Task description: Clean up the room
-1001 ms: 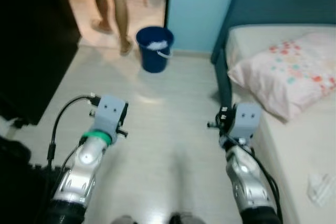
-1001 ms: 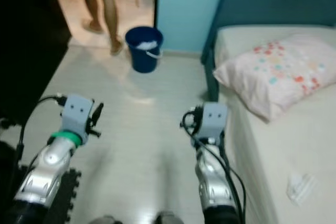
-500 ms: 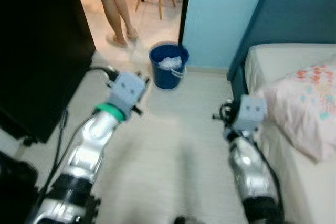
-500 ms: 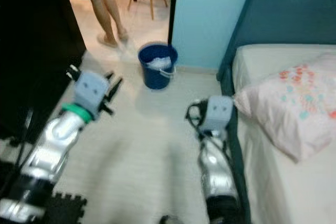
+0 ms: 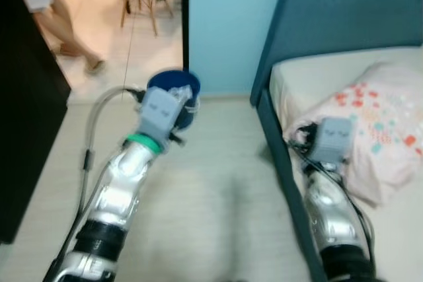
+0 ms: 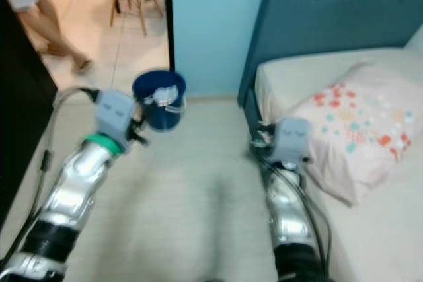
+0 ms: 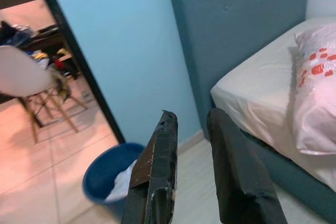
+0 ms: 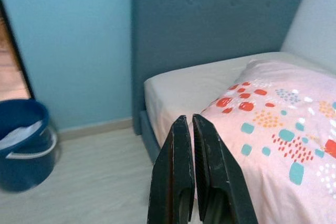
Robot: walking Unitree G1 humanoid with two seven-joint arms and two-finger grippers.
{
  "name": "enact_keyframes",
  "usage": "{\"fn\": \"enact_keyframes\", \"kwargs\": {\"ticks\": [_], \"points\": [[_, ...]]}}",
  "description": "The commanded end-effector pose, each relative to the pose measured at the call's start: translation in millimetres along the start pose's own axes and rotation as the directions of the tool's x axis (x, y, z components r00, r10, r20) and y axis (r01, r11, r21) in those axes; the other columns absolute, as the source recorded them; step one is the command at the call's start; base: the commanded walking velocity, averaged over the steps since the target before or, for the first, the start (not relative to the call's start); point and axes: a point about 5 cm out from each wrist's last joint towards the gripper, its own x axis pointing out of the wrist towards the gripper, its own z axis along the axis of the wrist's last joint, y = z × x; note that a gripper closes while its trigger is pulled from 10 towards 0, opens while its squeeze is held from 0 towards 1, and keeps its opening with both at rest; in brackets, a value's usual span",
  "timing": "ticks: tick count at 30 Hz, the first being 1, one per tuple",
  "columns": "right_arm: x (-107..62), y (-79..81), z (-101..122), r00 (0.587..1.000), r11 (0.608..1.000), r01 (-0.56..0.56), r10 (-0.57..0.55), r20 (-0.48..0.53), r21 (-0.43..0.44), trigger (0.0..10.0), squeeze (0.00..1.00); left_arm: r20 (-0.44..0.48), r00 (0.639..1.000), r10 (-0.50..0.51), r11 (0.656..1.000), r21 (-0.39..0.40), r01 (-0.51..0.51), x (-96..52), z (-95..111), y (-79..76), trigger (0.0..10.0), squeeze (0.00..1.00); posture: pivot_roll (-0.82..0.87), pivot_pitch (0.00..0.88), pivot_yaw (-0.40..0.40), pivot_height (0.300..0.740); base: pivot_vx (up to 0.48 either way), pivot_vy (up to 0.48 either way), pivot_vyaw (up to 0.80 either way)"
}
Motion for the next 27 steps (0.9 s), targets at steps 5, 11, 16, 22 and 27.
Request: {"fn": "enact_keyframes", "kwargs": {"ticks": [5,11,16,22,27], "points": [[-3.1,14.4,-5.4,0.999,0.999,-0.037,0.037,-0.021,0.011,10.0,0.0,-0.036,0.999,0.019,1.0,-0.021,-0.02,-4.2,-8.3,3.5,10.0,0.0,0.03,0.046,0.045,0.74,0.48,0.0,-0.8],[-1.9,26.0,-0.2,0.996,0.996,-0.084,0.084,0.003,0.022,10.0,0.0,-0.044,0.999,0.027,0.999,-0.023,-0.028,-5.2,-10.4,3.1,10.0,0.0,0.03,0.049,0.044,0.74,0.48,0.0,-0.4],[-0.9,32.8,2.7,0.994,0.994,-0.11,0.11,0.015,0.024,10.0,0.0,-0.048,0.998,0.035,0.999,-0.023,-0.036,-5.5,-11.3,3.9,10.0,0.0,0.03,0.05,0.042,0.74,0.48,0.0,0.0],[-0.8,38.4,4.2,0.991,0.991,-0.132,0.132,0.022,0.025,10.0,0.0,-0.051,0.998,0.04,0.999,-0.022,-0.041,-5.6,-11.9,4.5,10.0,0.0,0.03,0.051,0.043,0.74,0.479,0.0,0.0],[-1.3,39.8,4.0,0.99,0.99,-0.138,0.137,0.022,0.024,10.0,0.0,-0.053,0.998,0.041,0.999,-0.022,-0.042,-5.9,-12.3,4.4,10.0,0.0,0.03,0.053,0.043,0.74,0.48,0.0,0.0]]}}
